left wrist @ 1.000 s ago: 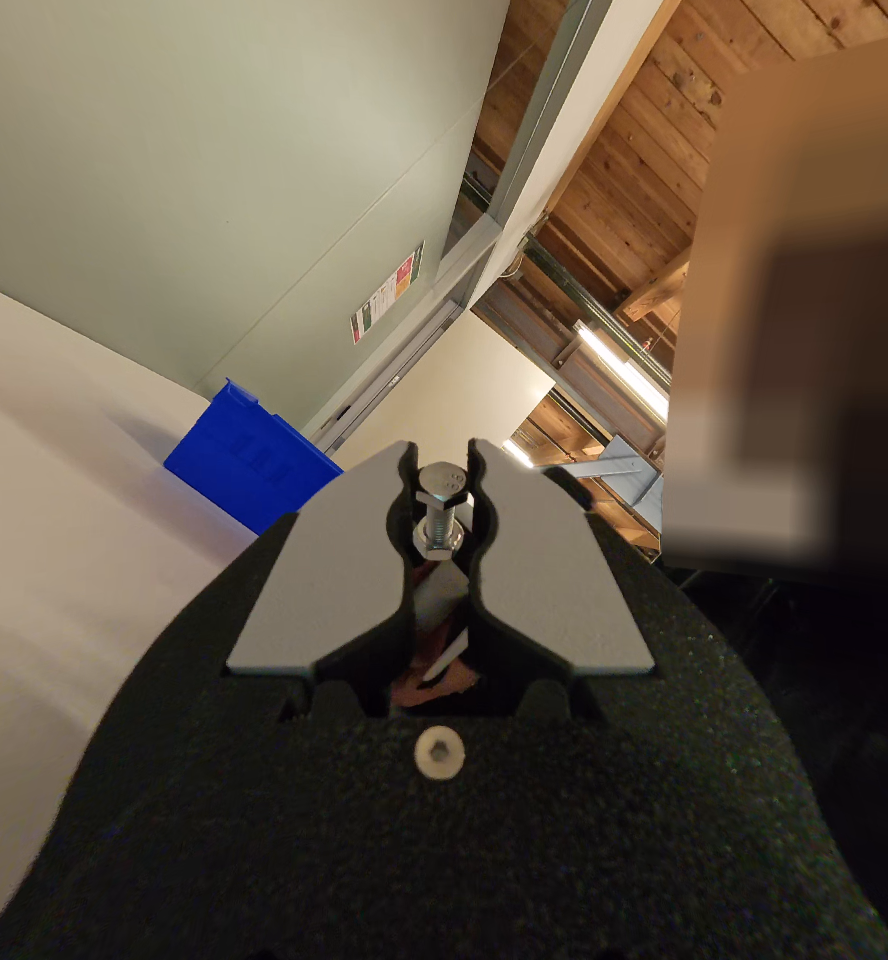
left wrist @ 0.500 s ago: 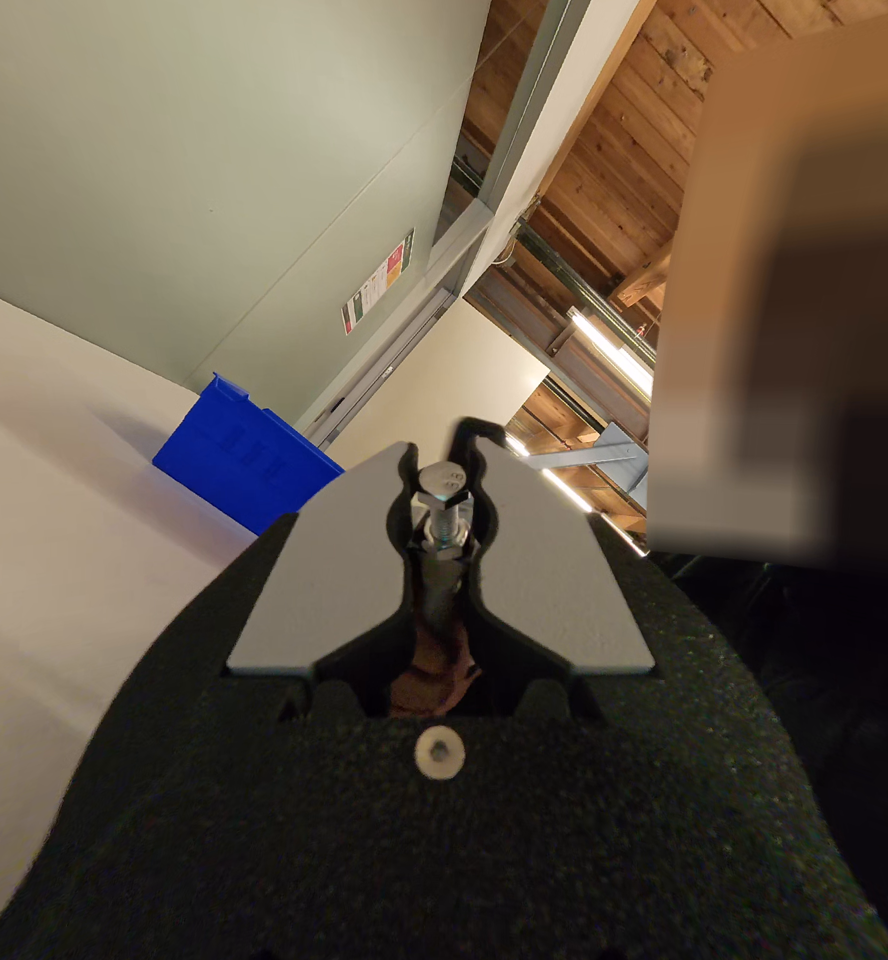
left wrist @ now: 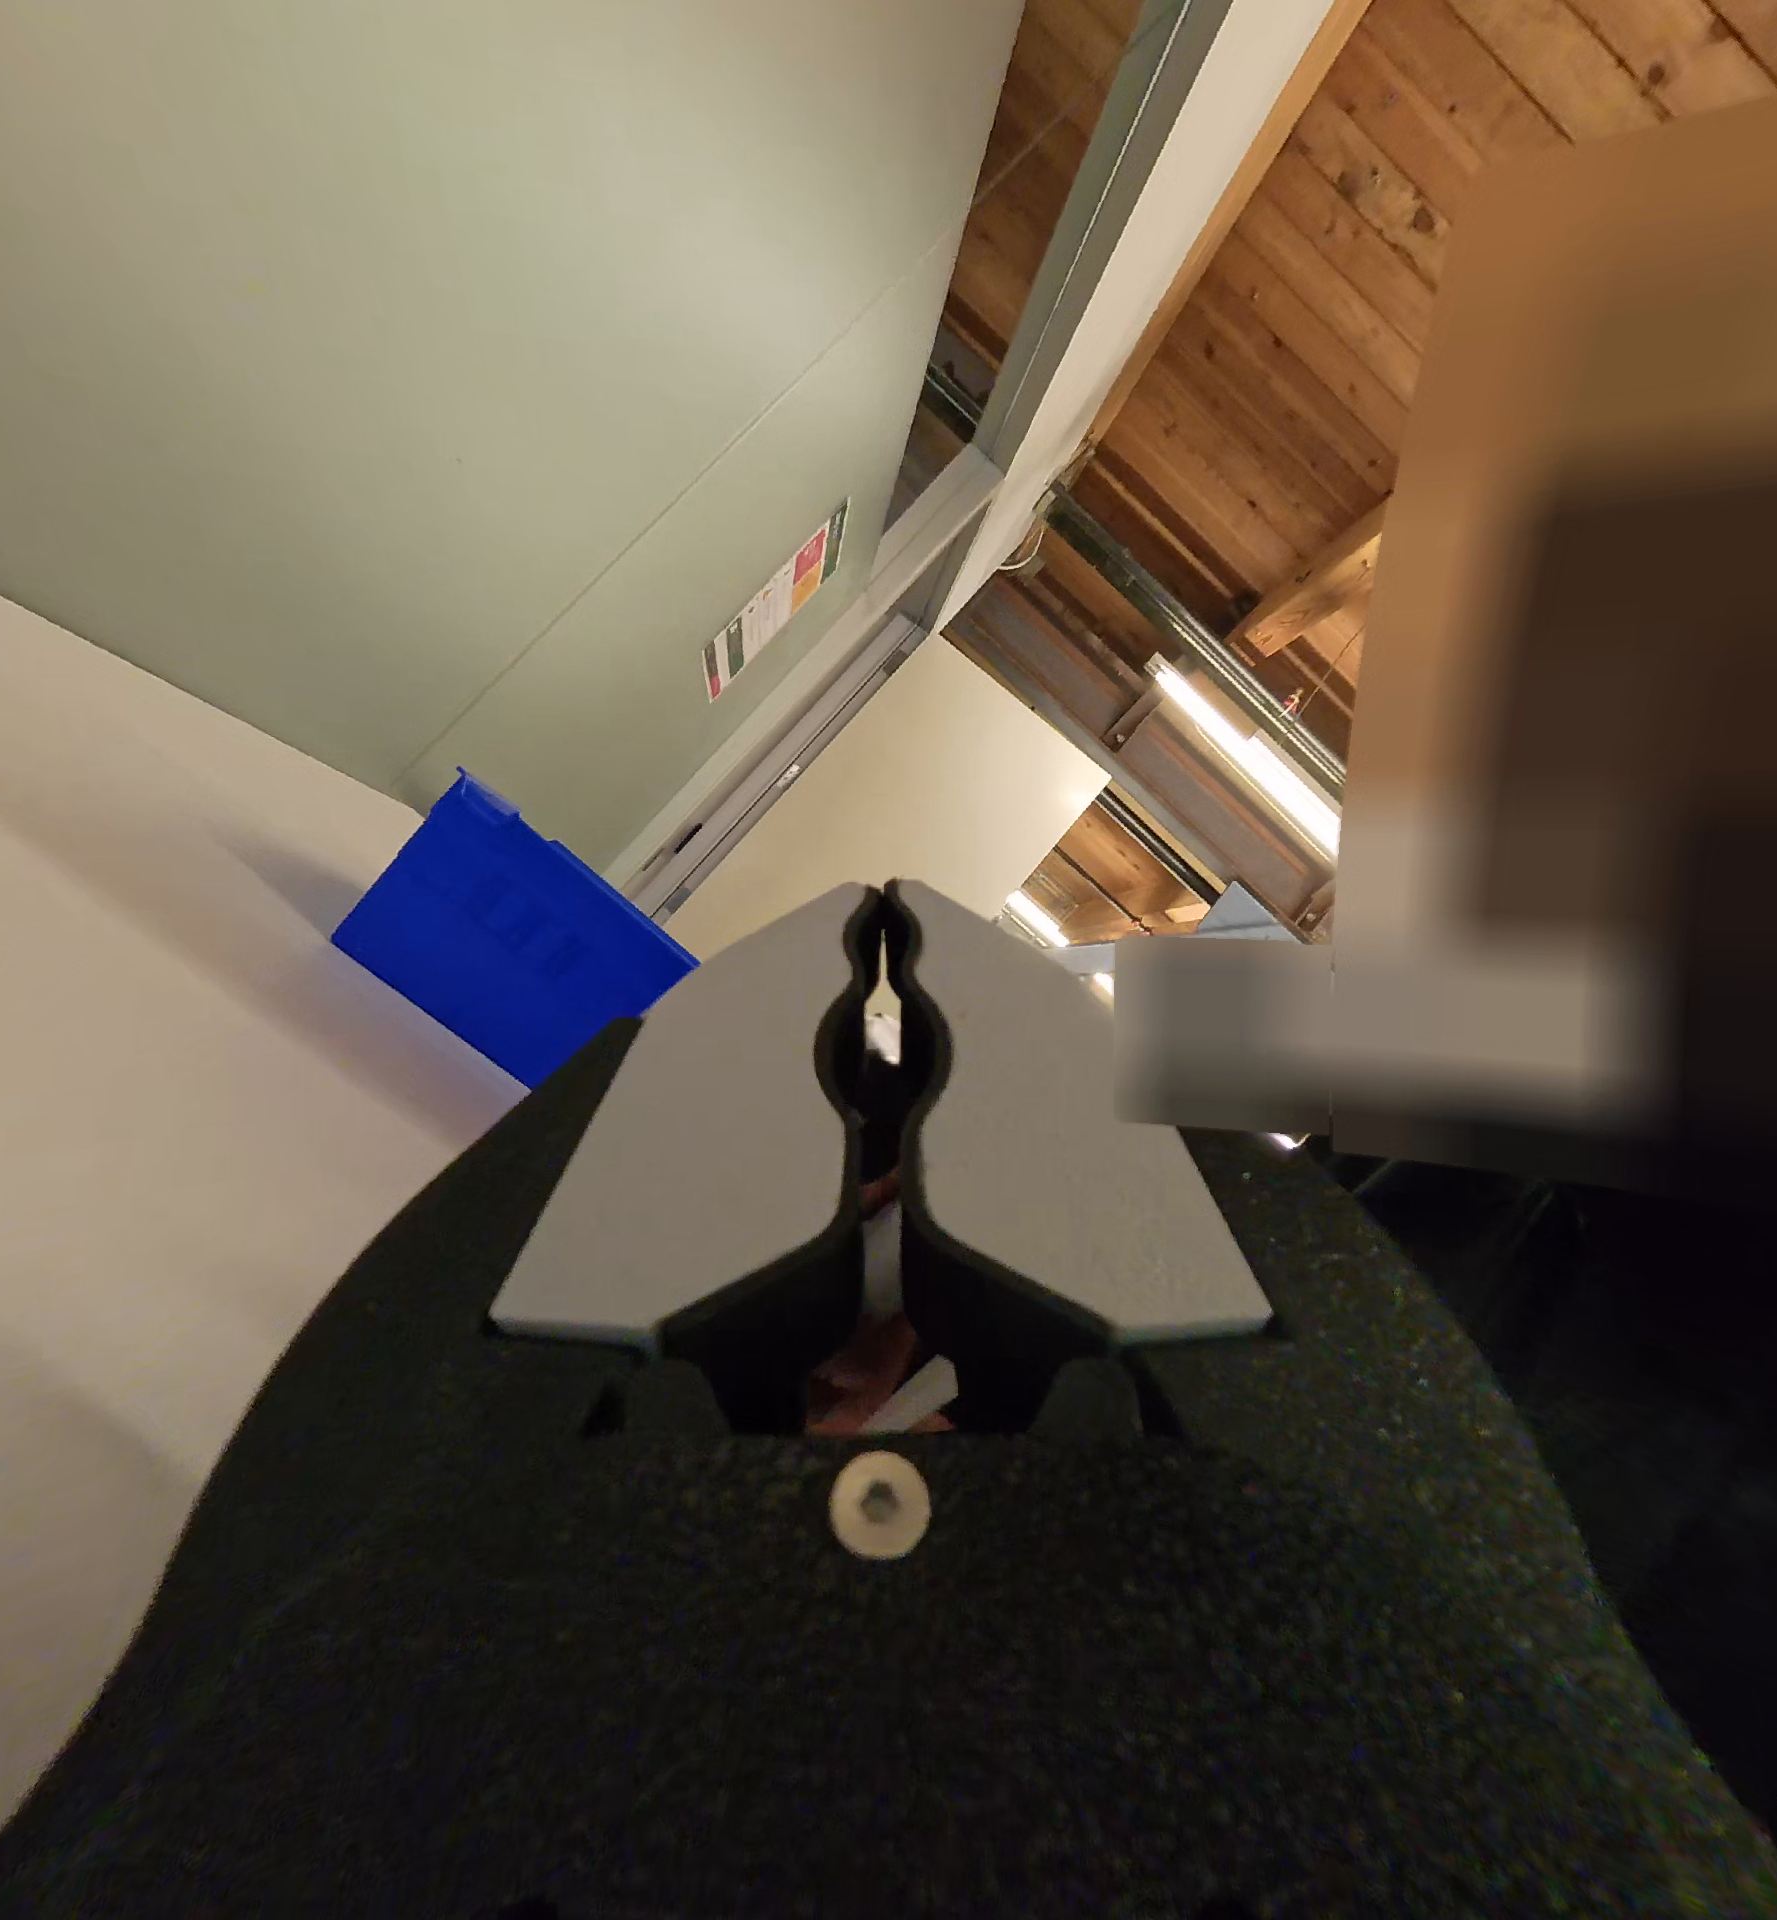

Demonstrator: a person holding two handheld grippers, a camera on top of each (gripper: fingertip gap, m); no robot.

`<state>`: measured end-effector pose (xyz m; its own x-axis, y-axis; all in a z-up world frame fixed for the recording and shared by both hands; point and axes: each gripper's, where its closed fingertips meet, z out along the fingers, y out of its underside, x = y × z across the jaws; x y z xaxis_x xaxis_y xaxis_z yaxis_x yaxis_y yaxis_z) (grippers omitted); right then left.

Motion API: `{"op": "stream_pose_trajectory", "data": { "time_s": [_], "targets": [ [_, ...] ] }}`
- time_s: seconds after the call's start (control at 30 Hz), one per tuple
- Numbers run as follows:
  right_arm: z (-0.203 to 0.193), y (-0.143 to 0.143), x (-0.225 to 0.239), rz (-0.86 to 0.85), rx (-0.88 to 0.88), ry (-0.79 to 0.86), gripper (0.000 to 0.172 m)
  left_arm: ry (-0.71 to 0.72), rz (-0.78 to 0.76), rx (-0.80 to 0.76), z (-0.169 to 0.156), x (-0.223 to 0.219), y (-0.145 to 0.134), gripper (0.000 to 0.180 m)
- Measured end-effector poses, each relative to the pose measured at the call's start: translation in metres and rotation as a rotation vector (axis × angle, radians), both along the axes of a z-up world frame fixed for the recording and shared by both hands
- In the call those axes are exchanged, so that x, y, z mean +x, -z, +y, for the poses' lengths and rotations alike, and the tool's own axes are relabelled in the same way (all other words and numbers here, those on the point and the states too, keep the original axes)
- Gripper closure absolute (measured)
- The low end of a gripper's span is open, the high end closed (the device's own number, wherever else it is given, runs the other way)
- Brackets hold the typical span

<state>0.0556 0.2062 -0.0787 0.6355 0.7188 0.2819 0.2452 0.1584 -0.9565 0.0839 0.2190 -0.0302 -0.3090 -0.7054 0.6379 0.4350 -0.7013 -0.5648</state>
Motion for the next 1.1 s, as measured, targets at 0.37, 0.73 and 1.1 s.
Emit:
{"op": "stream_pose_trajectory", "data": {
  "time_s": [0.37,0.73,1.1],
  "targets": [
    [0.029,0.022,0.038,0.007,-0.285,0.026,0.13,-0.107,0.245,0.137,0.008,0.005,0.014,0.175],
    [0.017,0.071,0.109,-0.612,-0.13,-0.023,0.151,-0.046,0.649,0.409,-0.003,0.018,0.052,0.159],
    [-0.016,0.096,0.057,-0.75,-0.215,-0.079,0.155,0.225,1.083,0.493,-0.026,0.002,0.108,0.152]
  ]
}}
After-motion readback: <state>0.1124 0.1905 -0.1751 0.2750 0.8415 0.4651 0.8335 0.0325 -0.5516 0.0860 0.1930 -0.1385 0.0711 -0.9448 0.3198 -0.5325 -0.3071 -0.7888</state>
